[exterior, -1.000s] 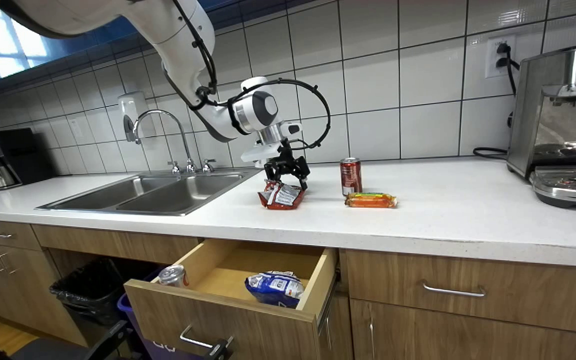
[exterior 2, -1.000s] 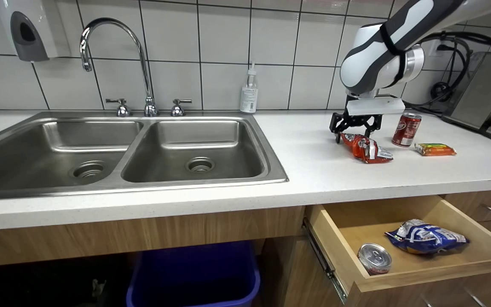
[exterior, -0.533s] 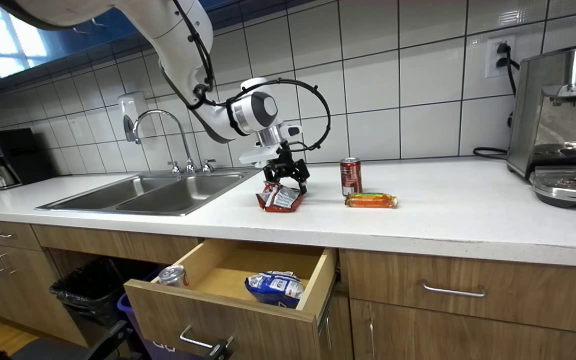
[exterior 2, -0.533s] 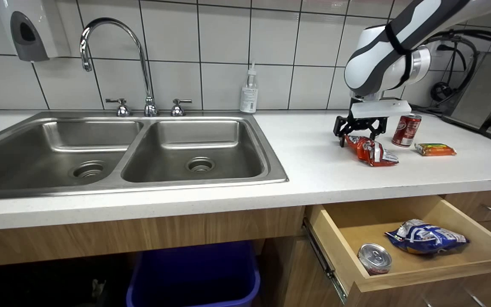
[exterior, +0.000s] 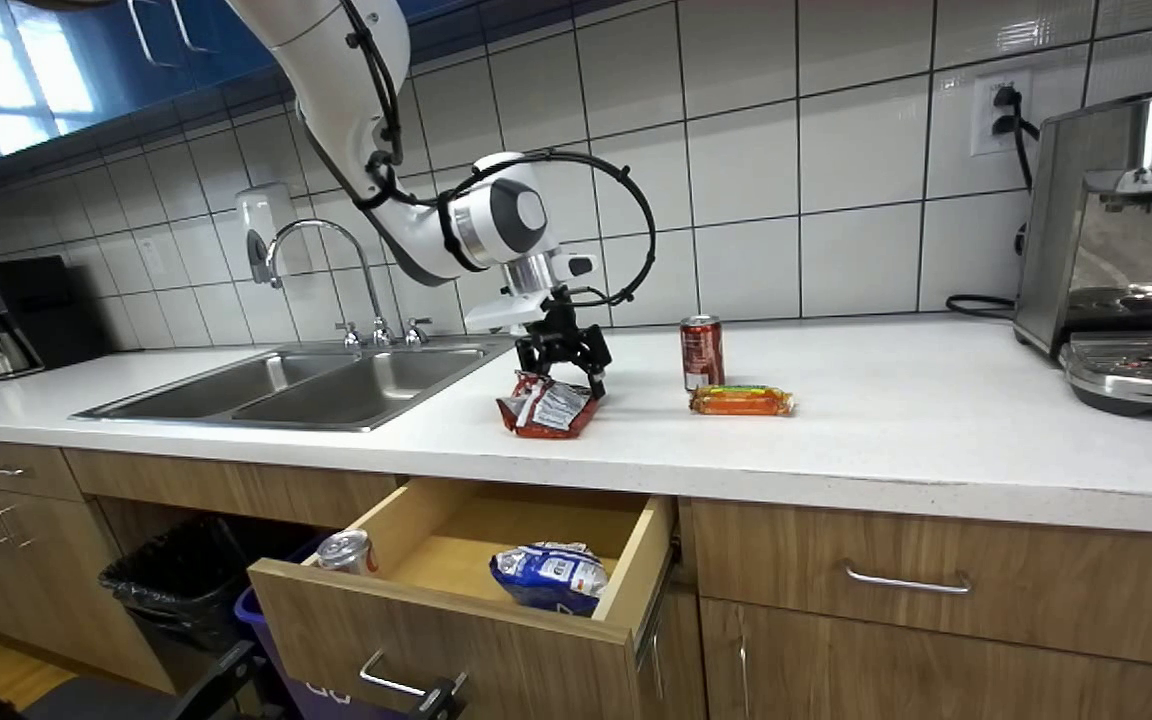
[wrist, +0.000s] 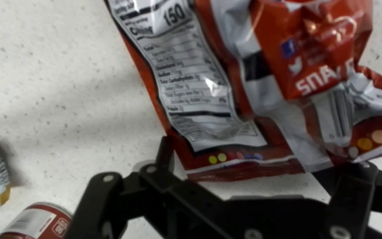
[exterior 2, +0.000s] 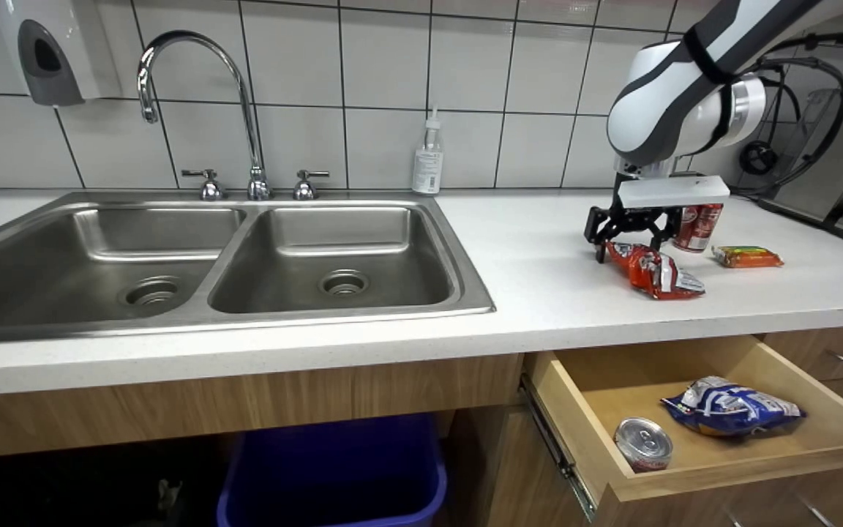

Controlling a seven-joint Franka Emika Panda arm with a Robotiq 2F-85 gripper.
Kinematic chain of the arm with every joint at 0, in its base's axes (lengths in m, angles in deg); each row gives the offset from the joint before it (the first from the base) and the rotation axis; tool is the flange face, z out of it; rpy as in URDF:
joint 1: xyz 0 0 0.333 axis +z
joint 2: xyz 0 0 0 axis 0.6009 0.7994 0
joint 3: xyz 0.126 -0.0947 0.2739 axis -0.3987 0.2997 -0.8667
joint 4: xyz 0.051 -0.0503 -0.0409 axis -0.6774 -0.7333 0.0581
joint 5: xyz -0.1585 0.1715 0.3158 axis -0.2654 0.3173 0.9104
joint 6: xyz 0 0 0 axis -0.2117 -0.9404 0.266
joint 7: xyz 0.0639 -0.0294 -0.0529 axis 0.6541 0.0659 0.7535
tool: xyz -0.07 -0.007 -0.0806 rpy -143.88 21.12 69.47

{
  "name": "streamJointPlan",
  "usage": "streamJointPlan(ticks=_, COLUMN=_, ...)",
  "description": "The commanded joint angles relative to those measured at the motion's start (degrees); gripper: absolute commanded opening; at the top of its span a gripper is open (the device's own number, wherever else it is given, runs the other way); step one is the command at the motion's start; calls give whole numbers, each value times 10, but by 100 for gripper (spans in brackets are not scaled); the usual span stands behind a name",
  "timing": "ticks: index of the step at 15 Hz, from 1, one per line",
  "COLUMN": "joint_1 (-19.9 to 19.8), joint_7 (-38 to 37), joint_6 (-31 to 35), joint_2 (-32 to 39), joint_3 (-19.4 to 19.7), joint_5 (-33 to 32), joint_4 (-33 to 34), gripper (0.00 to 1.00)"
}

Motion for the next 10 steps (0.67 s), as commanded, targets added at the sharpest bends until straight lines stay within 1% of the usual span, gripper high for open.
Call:
streamJointPlan(ticks=1, joint_1=5, joint_7=-12, joint_6=21, joint_2=-58, joint_3=2, joint_5=-4, joint_4=-80, gripper=100)
streamJointPlan(ticks=10, joint_1=5, joint_7=-12, joint_6=63, joint_2=-133, joint_3=2, joint_5=-8, joint_4=-200, gripper=100)
